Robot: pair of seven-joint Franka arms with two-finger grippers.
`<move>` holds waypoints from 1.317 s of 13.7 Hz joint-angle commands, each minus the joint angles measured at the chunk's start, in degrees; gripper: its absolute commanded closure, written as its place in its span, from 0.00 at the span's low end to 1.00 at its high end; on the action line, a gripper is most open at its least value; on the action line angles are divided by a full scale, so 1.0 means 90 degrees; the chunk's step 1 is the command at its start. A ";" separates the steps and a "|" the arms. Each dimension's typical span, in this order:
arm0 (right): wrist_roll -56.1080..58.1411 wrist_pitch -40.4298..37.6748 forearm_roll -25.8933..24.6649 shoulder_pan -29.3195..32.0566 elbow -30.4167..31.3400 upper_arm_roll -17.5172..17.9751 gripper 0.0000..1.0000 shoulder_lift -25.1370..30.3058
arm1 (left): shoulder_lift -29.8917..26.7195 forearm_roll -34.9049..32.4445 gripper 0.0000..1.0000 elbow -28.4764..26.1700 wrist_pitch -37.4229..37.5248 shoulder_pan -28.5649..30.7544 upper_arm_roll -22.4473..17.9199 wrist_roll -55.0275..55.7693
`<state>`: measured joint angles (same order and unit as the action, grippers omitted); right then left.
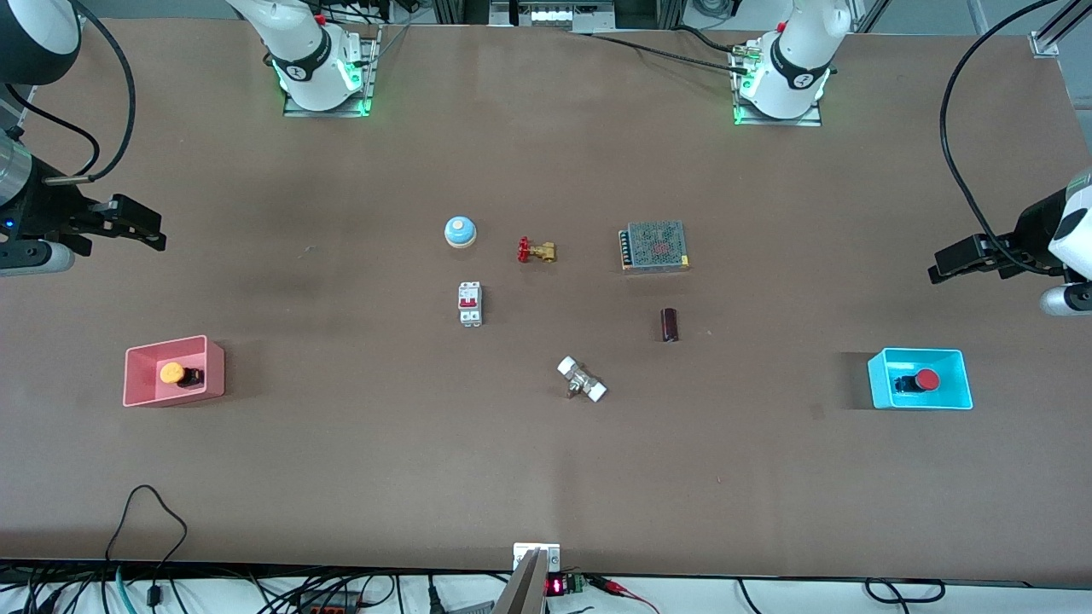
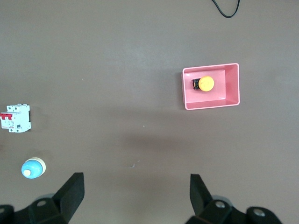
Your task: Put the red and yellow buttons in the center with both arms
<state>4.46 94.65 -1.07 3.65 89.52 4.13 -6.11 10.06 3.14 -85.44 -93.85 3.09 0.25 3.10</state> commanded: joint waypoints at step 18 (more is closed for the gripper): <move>0.1281 0.0965 0.0207 0.0882 0.0170 -0.0009 0.00 -0.1205 | 0.3002 -0.0026 0.00 0.0577 -0.2363 0.0633 -0.0047 -0.0646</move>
<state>13.67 99.66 0.98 9.05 91.23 3.53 -14.18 34.72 3.07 -82.87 -112.88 7.66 -0.34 0.19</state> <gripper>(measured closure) 0.000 0.000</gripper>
